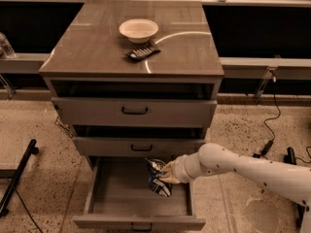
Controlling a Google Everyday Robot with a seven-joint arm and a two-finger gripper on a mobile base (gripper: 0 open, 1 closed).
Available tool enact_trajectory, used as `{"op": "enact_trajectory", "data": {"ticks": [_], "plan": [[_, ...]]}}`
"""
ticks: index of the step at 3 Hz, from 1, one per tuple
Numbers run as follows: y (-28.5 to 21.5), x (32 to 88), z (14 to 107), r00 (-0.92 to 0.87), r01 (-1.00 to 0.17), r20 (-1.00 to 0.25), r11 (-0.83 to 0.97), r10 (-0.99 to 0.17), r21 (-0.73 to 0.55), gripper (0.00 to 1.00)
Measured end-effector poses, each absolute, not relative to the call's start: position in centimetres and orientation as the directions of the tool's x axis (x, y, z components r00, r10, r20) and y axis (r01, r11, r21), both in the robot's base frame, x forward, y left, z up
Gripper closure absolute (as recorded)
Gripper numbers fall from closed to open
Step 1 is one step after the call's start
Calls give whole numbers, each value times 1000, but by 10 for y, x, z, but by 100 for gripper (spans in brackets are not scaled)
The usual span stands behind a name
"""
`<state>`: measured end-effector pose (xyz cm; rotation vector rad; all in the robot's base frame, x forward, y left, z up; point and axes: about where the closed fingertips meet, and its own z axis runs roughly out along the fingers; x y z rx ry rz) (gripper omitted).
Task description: Place blue chip bag into bottom drawer
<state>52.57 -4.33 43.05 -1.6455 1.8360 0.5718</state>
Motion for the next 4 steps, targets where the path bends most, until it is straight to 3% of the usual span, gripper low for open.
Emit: {"op": "enact_trajectory", "data": {"ticks": [2,4], "plan": [[-33,534,402,-78,-987,-692,152,-717,-46,100],[-31,561,318,-162,-981,-761,187,-629,53,100]]}}
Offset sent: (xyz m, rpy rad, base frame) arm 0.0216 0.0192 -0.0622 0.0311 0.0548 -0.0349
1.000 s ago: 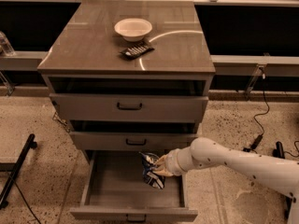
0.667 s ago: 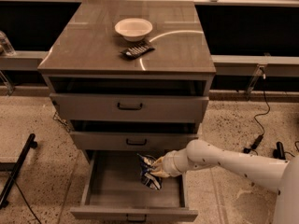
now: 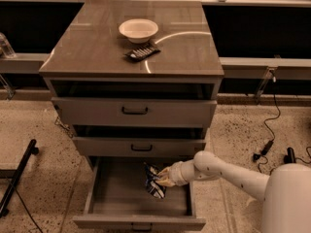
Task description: Place blue chip bag into bottom drawer
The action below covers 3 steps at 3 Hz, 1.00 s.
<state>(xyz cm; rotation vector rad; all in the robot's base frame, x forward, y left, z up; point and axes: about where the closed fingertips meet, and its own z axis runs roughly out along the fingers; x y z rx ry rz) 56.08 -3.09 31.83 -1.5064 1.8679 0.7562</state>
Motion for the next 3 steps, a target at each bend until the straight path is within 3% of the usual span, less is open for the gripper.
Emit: {"op": "enact_trajectory", "data": {"ticks": [2,3], "plan": [[-40,572,282,-198,-972,-816,218,-544,91,100],[-42,574,271,-203,-972,-827,211,-525,105,75]]}}
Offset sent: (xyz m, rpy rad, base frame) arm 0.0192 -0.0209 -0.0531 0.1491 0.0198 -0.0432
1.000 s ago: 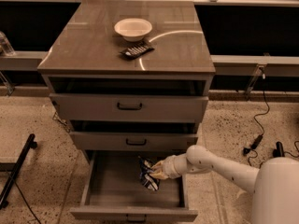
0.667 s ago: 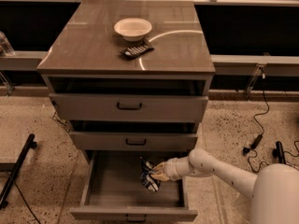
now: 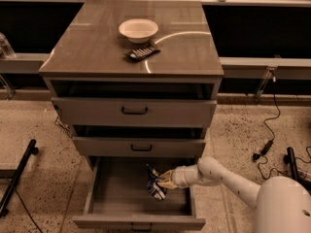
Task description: Place blue chip bag into bottom drawer
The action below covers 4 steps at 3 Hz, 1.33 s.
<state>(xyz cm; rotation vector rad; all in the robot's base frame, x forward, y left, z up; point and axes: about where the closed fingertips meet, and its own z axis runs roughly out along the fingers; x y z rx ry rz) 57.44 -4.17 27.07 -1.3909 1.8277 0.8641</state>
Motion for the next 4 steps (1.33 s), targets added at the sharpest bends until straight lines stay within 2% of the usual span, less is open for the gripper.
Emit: {"op": "enact_trajectory", "data": {"ticks": [3,4], "plan": [[-40,577,263,-209,-973,-836,197,-507,124,6],[-45,577,266,-213,-970,-845,210,-490,122,1]]}}
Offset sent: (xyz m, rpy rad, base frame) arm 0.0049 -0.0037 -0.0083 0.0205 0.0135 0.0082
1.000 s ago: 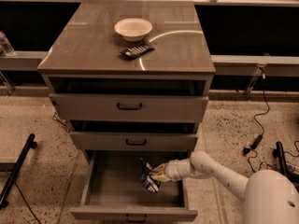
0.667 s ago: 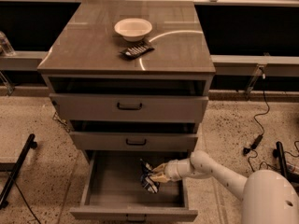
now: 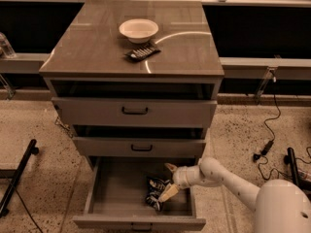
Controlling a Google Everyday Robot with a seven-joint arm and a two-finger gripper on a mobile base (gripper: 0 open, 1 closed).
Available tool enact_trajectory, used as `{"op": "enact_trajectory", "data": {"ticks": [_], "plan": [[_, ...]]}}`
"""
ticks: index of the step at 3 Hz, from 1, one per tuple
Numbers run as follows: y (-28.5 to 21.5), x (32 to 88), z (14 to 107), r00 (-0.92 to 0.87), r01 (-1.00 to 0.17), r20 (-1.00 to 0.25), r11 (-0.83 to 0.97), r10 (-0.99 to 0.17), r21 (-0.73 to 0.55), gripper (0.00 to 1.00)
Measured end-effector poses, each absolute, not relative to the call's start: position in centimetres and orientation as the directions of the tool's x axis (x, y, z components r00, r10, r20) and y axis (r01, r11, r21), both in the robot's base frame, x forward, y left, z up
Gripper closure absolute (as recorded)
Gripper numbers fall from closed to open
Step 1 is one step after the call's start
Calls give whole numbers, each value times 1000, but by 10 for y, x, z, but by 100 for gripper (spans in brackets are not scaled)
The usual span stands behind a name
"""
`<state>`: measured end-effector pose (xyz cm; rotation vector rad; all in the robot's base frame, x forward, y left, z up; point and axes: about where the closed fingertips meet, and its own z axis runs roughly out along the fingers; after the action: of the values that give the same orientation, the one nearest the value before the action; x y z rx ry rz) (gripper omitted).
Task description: Place blue chip bag into bottom drawer
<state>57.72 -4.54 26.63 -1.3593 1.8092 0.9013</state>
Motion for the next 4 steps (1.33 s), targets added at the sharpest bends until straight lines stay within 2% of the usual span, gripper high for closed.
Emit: {"op": "enact_trajectory", "data": {"ticks": [1,4], "plan": [[-55,577,271,-218,-966,-851,233,-478,117,1],[-166,563,310,-246,-952,-764,298,-596,74,2]]}}
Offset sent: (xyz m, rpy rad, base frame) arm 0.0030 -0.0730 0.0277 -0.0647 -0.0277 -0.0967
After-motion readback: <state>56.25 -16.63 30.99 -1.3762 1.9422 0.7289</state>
